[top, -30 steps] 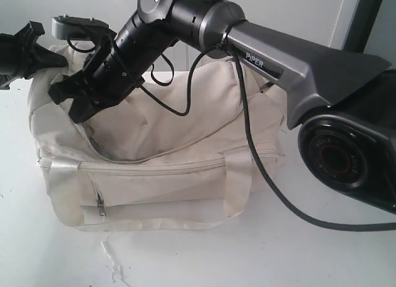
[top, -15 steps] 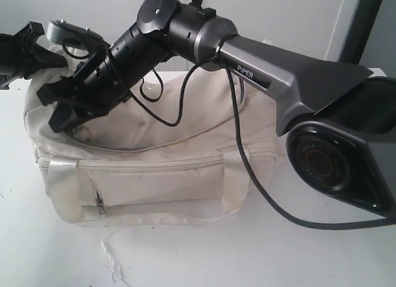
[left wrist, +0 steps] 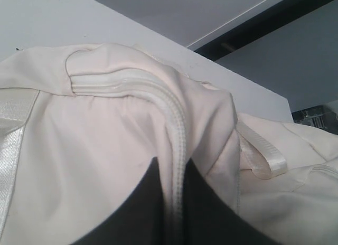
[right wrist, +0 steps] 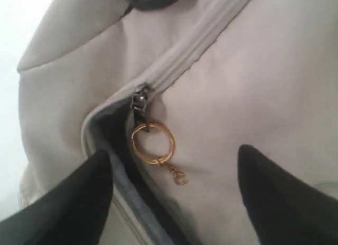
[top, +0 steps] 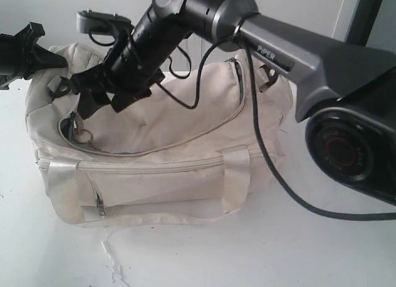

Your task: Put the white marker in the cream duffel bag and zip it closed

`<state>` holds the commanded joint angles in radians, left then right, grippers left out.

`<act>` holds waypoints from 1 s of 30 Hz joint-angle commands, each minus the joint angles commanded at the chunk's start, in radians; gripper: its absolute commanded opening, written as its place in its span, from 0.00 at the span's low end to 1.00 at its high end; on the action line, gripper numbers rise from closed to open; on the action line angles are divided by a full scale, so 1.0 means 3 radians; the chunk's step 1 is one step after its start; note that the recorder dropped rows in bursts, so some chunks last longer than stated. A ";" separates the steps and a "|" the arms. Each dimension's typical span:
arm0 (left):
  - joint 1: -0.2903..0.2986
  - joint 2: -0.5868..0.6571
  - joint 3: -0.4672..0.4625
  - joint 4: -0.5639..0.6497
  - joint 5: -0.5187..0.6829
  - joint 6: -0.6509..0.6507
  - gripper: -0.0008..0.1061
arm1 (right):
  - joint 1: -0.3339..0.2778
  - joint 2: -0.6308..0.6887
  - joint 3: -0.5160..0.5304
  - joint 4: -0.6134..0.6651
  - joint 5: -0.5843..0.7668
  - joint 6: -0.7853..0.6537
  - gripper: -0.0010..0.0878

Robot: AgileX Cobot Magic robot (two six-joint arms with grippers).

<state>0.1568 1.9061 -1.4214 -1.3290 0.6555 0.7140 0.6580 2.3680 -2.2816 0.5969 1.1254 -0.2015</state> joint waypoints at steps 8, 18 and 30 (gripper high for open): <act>0.0000 0.0000 0.0000 0.0000 0.0034 0.0000 0.01 | 0.0000 0.0223 0.0000 0.0487 -0.0037 0.0145 0.75; 0.0000 0.0000 0.0000 -0.0006 0.0040 0.0000 0.01 | 0.0000 0.0321 0.0000 0.0663 -0.0155 0.0152 0.65; 0.0000 0.0000 0.0000 0.0000 0.0062 0.0000 0.01 | -0.0026 0.0285 0.0000 0.0638 -0.0088 -0.0083 0.01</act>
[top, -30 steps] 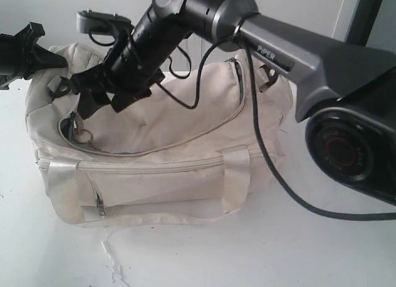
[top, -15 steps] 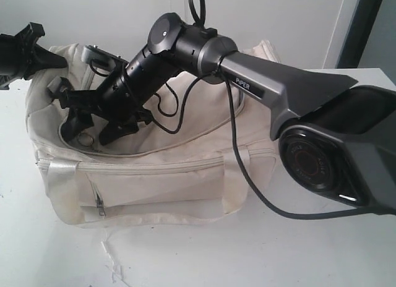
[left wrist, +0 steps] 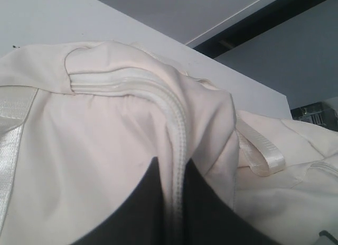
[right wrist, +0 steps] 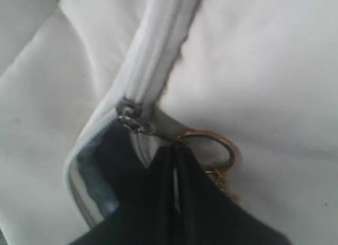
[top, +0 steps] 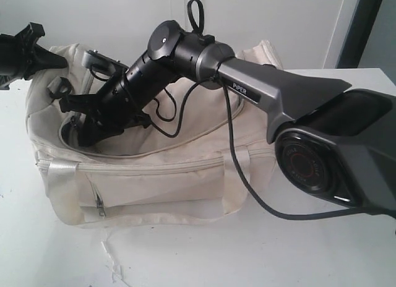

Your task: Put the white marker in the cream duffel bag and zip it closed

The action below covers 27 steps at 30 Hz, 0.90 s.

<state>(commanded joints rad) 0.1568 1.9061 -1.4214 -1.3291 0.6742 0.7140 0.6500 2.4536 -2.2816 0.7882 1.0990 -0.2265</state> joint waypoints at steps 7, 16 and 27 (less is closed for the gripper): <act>0.0000 0.0000 0.0000 0.0000 0.0000 0.0006 0.01 | -0.0101 -0.0160 0.0000 -0.0148 0.0086 -0.0103 0.01; 0.0000 0.0000 0.0000 0.0000 0.0000 0.0014 0.01 | -0.0135 -0.0219 0.0000 -0.0211 0.0173 -0.0289 0.01; 0.0000 0.0000 0.0000 0.0000 0.0008 0.0025 0.01 | -0.0173 0.0077 0.0000 0.0482 0.0207 -0.0615 0.72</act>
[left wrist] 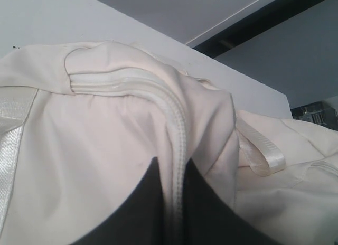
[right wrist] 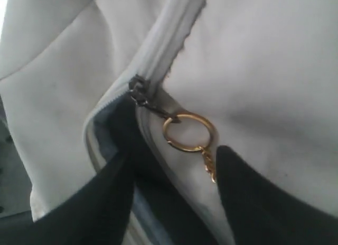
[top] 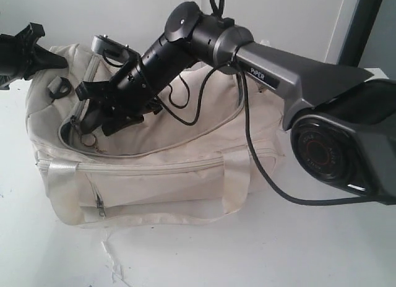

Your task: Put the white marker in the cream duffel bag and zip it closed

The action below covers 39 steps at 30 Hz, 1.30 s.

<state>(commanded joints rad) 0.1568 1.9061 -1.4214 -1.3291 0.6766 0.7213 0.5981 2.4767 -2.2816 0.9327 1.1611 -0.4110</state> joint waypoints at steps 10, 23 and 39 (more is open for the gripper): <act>0.0000 0.0000 0.0000 -0.0037 0.0069 0.0060 0.01 | -0.0008 0.0121 0.0000 0.0164 -0.0095 -0.0491 0.71; 0.0000 0.0000 0.0000 -0.0051 0.0092 0.0065 0.01 | -0.0001 0.0148 0.0000 0.0348 -0.0049 -0.0626 0.49; 0.0000 0.0000 0.0000 -0.0051 0.0112 0.0128 0.01 | -0.0007 0.0006 0.0000 -0.0169 -0.0056 -0.0619 0.01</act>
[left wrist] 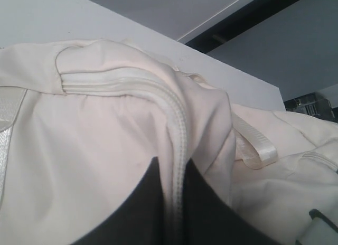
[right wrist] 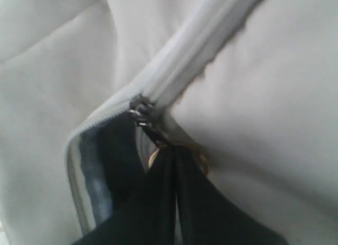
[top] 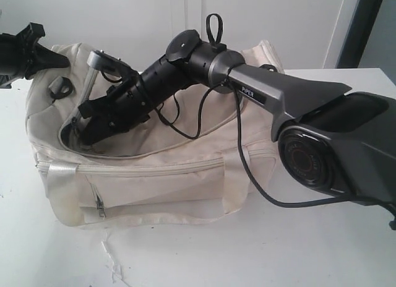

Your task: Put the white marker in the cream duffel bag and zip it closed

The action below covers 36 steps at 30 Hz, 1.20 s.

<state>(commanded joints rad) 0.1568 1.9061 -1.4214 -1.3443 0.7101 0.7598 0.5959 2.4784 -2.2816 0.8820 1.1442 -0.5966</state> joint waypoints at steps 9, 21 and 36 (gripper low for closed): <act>0.0000 0.0000 0.0000 0.0000 0.0000 0.0000 0.01 | 0.0014 -0.0171 0.0000 -0.0065 0.0022 0.0126 0.13; 0.0000 0.0000 0.0000 0.0000 0.0000 0.0000 0.01 | 0.0237 -0.0107 0.0000 -0.0194 -0.0486 -0.0120 0.60; 0.0000 0.0000 0.0000 0.0000 0.0001 0.0000 0.01 | 0.0229 -0.0271 0.0000 -0.0565 -0.0331 -0.0065 0.01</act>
<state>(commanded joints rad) 0.1568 1.9061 -1.4214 -1.3443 0.7103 0.7599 0.6646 2.3971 -2.2816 0.7124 1.0449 -0.6162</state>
